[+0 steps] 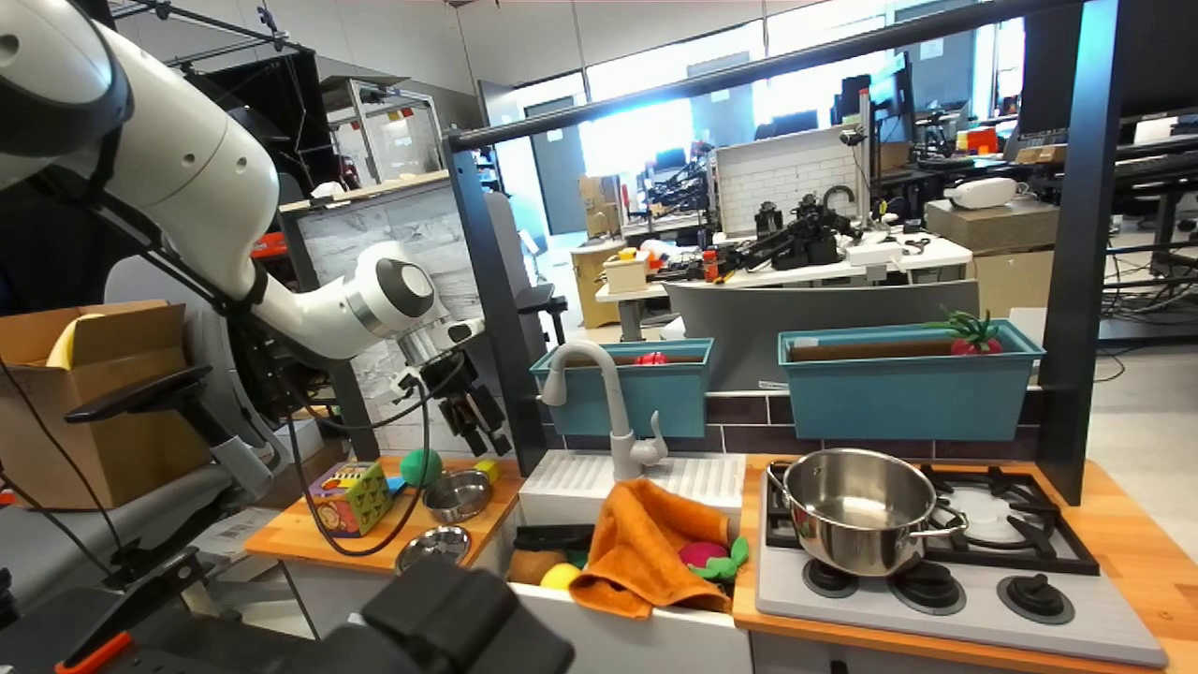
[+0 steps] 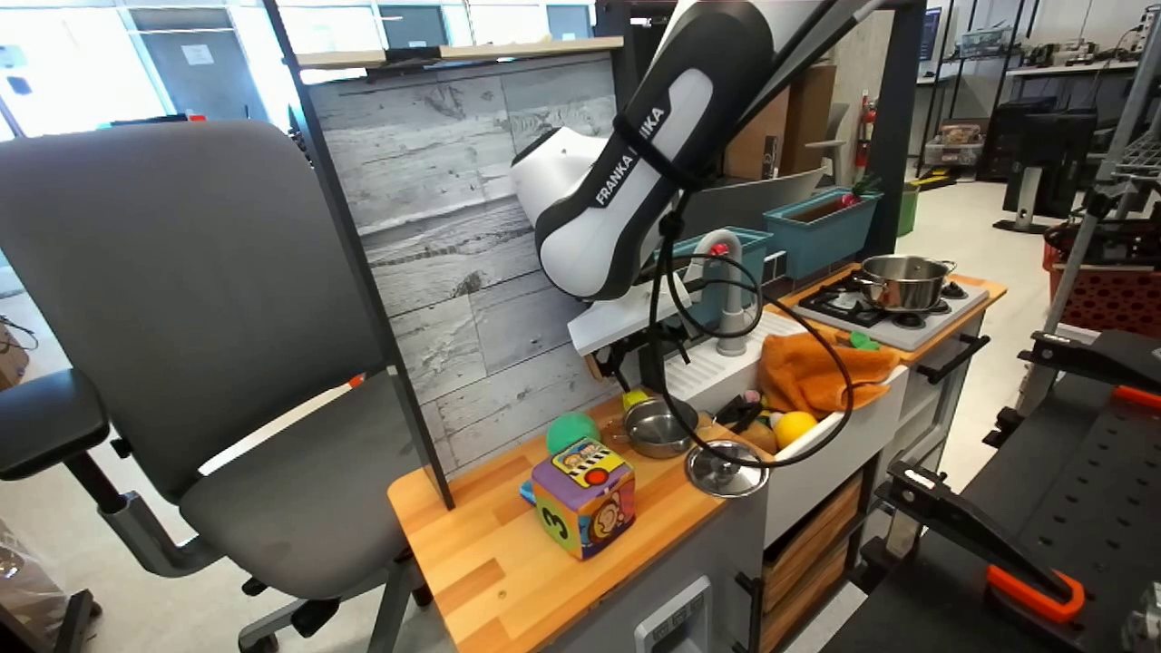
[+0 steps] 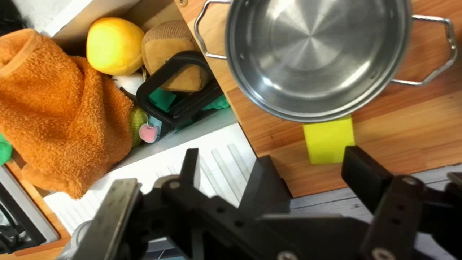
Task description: Spill out the yellow block on the table
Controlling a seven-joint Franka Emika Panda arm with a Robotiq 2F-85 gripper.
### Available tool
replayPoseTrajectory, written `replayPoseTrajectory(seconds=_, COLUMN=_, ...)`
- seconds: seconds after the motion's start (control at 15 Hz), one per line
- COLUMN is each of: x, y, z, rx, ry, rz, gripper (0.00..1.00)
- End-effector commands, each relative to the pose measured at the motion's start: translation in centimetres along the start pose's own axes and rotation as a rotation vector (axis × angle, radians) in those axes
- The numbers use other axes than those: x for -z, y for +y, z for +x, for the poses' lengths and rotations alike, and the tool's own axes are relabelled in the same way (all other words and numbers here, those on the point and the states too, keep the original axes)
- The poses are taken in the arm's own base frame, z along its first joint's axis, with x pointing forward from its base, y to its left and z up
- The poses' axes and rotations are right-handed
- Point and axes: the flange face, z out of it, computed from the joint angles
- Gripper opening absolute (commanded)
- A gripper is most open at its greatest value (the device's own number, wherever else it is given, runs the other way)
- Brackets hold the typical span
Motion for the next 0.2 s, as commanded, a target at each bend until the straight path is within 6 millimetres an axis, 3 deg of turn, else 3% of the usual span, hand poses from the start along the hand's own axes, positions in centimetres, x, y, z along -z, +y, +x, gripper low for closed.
replayPoseTrajectory(seconds=0.0, x=0.03, y=-0.04, z=0.03, rx=-0.002, ry=0.0, rz=0.007, gripper=1.0)
replayPoseTrajectory(seconds=0.13, x=0.05, y=-0.08, z=0.07, rx=-0.003, ry=0.001, rz=0.014, gripper=1.0)
